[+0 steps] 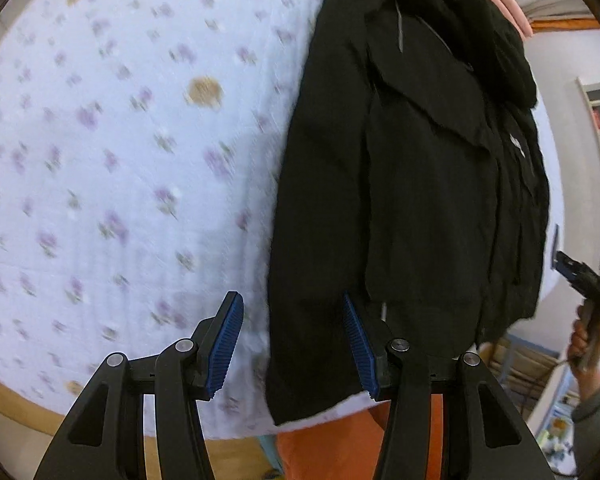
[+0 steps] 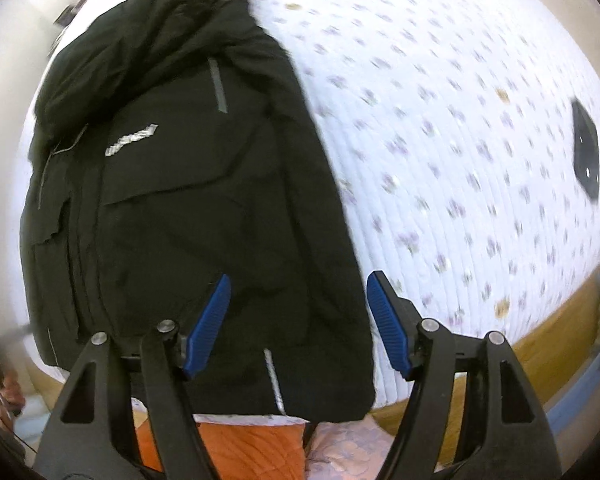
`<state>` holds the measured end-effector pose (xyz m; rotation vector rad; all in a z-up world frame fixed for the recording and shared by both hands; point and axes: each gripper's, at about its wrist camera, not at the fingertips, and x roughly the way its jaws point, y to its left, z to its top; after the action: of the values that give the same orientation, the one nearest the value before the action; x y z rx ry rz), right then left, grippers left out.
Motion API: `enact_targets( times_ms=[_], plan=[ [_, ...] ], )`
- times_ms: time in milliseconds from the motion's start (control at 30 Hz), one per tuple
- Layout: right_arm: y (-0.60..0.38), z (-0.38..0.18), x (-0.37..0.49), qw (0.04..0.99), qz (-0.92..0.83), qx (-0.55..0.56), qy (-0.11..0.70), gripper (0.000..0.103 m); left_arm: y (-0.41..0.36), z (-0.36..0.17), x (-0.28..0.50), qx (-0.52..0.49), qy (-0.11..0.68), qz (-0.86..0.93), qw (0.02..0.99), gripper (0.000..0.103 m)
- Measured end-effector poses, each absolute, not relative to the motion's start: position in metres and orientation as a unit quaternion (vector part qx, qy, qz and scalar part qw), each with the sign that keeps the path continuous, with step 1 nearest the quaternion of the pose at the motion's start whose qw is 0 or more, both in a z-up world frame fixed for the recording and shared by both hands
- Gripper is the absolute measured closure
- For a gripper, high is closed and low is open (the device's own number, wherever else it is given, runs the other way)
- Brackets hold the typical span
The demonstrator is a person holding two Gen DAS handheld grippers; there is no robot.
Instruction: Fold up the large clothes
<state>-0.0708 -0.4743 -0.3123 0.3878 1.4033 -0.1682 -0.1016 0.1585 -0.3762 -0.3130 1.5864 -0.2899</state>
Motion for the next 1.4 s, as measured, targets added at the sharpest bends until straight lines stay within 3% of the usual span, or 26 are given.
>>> enact_targets(
  times_ms=[667, 700, 767, 833, 900, 1100, 1400],
  plan=[
    [-0.475, -0.375, -0.125, 0.669, -0.032, 0.197, 0.716, 0.034, 0.161, -0.399, -0.126, -0.180, 0.727, -0.171, 0.640, 0.050],
    [-0.472, -0.375, -0.124, 0.669, -0.030, 0.183, 0.720, 0.036, 0.158, -0.399, -0.127, -0.181, 0.726, -0.170, 0.642, 0.051],
    [-0.467, -0.375, -0.123, 0.668, -0.025, 0.175, 0.723, 0.052, 0.154, -0.397, -0.128, -0.172, 0.720, -0.164, 0.652, 0.072],
    [-0.461, -0.367, -0.122, 0.672, -0.025, 0.169, 0.721, 0.085, 0.149, -0.392, -0.130, -0.163, 0.714, -0.164, 0.661, 0.091],
    [-0.457, -0.358, -0.121, 0.674, -0.028, 0.161, 0.721, 0.092, 0.142, -0.383, -0.129, -0.157, 0.707, -0.157, 0.671, 0.093],
    [-0.445, -0.314, -0.113, 0.689, -0.018, 0.129, 0.713, 0.096, 0.141, -0.338, -0.118, -0.165, 0.673, -0.151, 0.705, 0.094],
    [-0.469, -0.226, -0.060, 0.738, 0.014, 0.183, 0.649, 0.097, 0.141, -0.252, -0.050, -0.184, 0.590, -0.163, 0.769, 0.094]
  ],
)
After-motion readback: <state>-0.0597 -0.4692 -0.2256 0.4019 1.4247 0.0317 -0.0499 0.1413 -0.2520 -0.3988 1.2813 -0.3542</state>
